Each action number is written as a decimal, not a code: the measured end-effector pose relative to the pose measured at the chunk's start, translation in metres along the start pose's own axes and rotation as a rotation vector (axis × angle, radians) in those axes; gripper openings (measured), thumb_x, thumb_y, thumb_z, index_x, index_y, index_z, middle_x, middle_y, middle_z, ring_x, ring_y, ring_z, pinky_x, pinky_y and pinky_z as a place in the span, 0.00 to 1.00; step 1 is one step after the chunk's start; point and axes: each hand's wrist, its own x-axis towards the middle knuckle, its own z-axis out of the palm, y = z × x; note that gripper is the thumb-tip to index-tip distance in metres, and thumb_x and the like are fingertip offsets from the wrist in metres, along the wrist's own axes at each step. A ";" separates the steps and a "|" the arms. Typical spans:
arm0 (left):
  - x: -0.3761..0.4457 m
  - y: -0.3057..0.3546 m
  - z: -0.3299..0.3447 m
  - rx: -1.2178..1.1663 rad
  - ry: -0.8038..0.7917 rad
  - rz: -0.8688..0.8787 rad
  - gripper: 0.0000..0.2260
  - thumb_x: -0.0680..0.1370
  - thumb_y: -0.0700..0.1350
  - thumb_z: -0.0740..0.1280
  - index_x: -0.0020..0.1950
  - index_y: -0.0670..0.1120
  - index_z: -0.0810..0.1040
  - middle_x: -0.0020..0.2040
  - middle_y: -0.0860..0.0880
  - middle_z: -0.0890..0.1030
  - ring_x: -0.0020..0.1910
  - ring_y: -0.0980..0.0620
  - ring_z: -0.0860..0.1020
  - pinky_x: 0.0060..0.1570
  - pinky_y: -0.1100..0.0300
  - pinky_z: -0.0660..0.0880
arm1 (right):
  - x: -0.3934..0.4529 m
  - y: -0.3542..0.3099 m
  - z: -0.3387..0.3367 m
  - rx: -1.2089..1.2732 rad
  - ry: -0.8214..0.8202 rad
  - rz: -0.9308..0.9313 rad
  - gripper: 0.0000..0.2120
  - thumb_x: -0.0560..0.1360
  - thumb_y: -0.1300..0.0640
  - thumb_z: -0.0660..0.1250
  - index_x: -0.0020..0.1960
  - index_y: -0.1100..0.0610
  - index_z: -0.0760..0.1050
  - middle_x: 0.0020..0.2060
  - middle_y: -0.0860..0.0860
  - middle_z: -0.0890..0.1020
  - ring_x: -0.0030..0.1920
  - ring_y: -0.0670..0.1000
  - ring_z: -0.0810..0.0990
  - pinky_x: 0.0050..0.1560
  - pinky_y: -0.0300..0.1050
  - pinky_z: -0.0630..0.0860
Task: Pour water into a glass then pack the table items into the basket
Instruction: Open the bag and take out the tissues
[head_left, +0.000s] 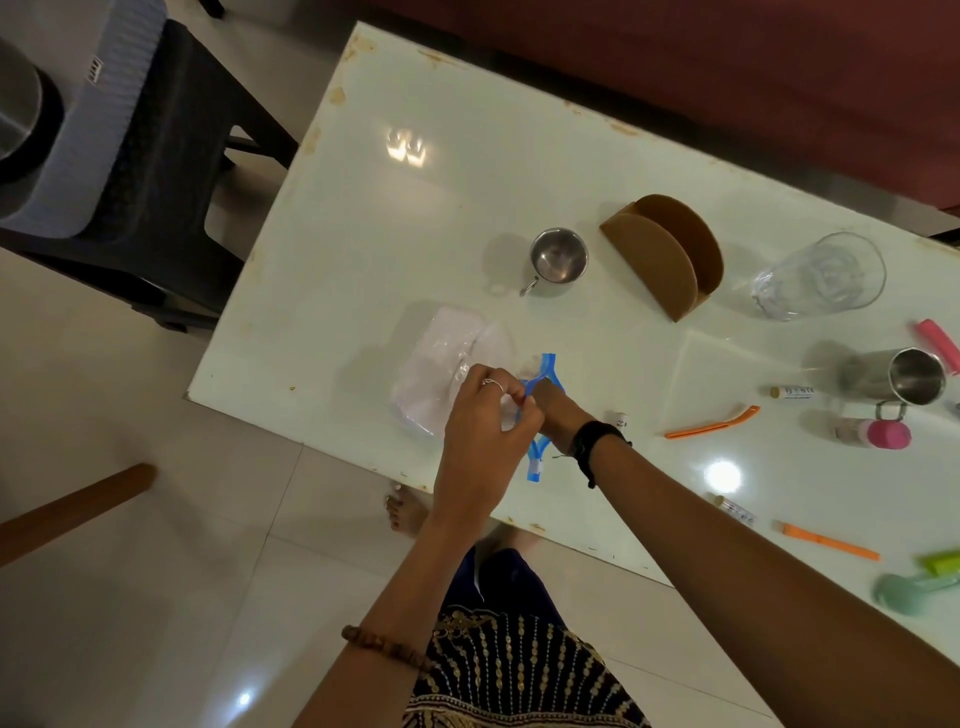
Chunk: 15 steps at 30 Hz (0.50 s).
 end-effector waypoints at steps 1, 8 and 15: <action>-0.001 -0.001 0.000 0.004 -0.004 0.006 0.07 0.75 0.38 0.65 0.41 0.48 0.70 0.42 0.54 0.70 0.41 0.63 0.74 0.40 0.79 0.69 | 0.000 0.000 0.001 -0.001 0.004 -0.003 0.19 0.80 0.69 0.49 0.32 0.56 0.61 0.32 0.51 0.65 0.34 0.50 0.66 0.40 0.39 0.67; -0.002 -0.014 0.001 -0.011 -0.016 0.085 0.01 0.75 0.37 0.66 0.45 0.42 0.75 0.43 0.50 0.74 0.42 0.65 0.74 0.43 0.79 0.69 | 0.001 0.000 0.007 0.406 -0.060 0.074 0.21 0.82 0.63 0.45 0.34 0.58 0.66 0.13 0.47 0.73 0.16 0.41 0.73 0.19 0.31 0.70; 0.007 -0.030 0.003 -0.055 -0.112 0.031 0.05 0.77 0.51 0.63 0.52 0.59 0.71 0.54 0.55 0.74 0.55 0.64 0.72 0.58 0.69 0.69 | 0.003 0.001 0.006 0.358 0.048 0.055 0.12 0.82 0.62 0.49 0.46 0.60 0.69 0.33 0.52 0.70 0.34 0.49 0.69 0.38 0.38 0.68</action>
